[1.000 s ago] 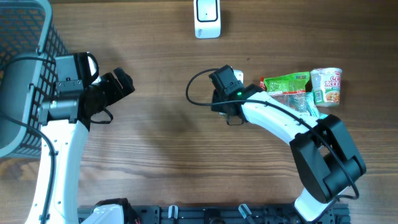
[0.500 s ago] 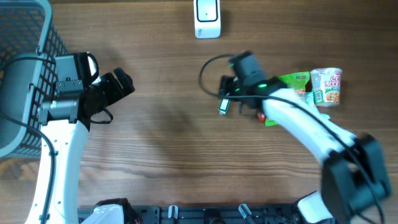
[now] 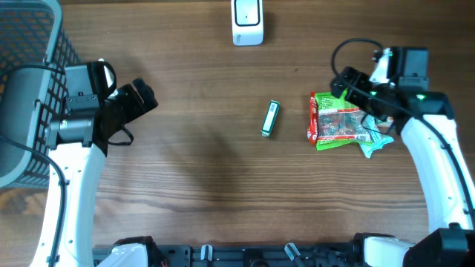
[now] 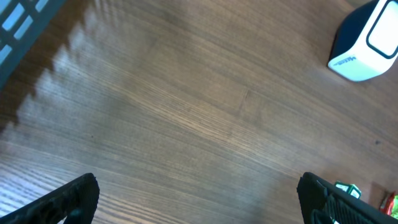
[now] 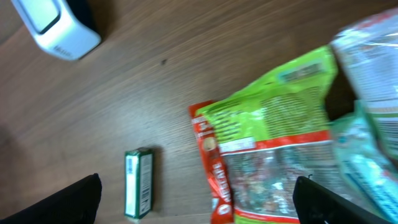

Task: Scan the item barcode
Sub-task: 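Release the gum box and retract the right gripper to the right, then reach the left gripper over the gum box and grasp it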

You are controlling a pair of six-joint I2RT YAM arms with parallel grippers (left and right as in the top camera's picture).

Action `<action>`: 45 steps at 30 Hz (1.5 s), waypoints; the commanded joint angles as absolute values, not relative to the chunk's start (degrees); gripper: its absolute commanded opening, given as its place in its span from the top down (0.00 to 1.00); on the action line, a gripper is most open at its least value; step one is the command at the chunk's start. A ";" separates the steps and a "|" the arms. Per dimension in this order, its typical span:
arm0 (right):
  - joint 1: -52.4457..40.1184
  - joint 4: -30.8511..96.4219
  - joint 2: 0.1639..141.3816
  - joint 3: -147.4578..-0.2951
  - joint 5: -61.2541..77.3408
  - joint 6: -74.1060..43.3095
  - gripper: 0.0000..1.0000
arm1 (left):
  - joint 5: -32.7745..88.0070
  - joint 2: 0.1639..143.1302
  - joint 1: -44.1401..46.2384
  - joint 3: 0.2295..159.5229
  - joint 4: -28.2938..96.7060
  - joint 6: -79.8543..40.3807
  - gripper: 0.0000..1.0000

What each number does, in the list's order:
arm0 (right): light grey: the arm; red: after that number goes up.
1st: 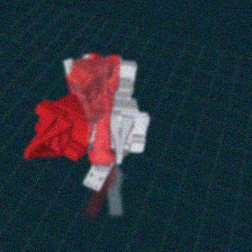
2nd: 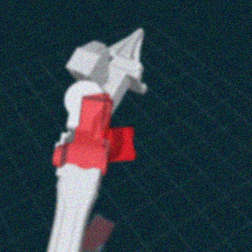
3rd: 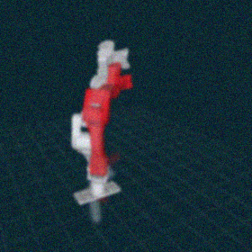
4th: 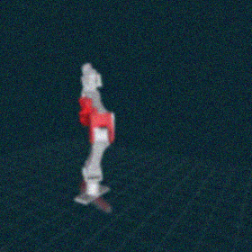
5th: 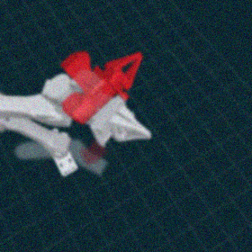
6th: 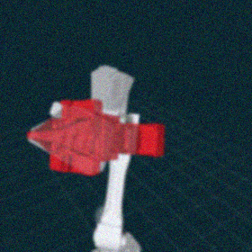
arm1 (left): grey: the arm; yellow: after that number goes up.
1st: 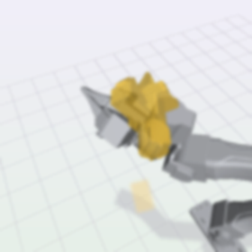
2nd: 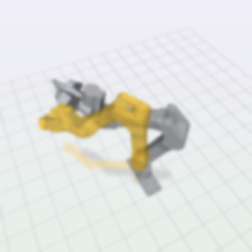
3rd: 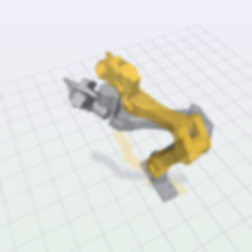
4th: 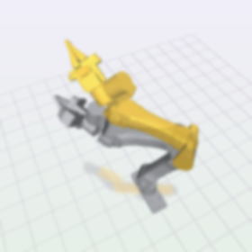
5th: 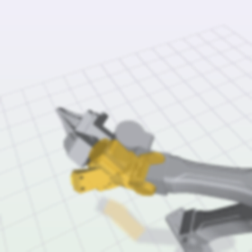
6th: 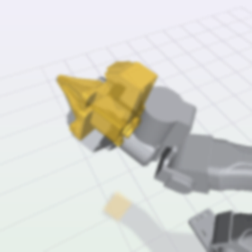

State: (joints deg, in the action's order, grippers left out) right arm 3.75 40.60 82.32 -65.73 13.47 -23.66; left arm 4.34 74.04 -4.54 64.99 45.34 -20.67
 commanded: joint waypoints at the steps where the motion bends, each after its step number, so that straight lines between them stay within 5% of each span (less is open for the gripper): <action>1: 5.04 40.97 81.45 -66.37 13.67 -22.48 0.00 | 4.69 73.65 -4.32 65.28 41.67 -22.22 0.00; 6: 5.06 40.99 81.45 -66.35 13.37 -22.52 0.00 | 26.37 75.61 -0.60 65.17 39.38 -15.81 0.00; 13: 5.06 40.99 81.45 -66.35 13.37 -22.55 0.00 | 22.50 86.63 16.82 65.12 31.55 -17.82 0.00; 18: 5.06 40.99 81.45 -66.35 13.37 -22.52 0.00 | 6.96 95.20 29.12 69.06 30.85 -21.47 0.00; 25: 5.06 40.99 81.45 -66.35 13.37 -22.52 0.00 | 1.65 100.14 37.36 73.56 26.39 -20.38 0.00; 29: 5.06 40.99 81.45 -66.35 13.37 -22.52 0.00 | 1.61 105.25 39.44 73.56 22.11 -20.27 0.39; 31: 5.06 40.99 81.45 -66.35 13.37 -22.55 0.00 | 1.63 107.33 40.07 73.56 20.16 -19.97 0.48; 33: 5.06 40.97 81.45 -66.37 13.37 -22.55 0.00 | 1.61 109.16 40.36 73.56 18.59 -19.86 0.34; 43: 5.06 40.97 81.45 -66.35 13.37 -22.57 0.00 | 0.51 113.32 41.69 73.41 21.10 -19.73 0.36; 45: 5.06 40.97 81.45 -66.35 13.37 -22.59 0.00 | 0.45 113.80 42.02 73.38 21.23 -19.73 0.43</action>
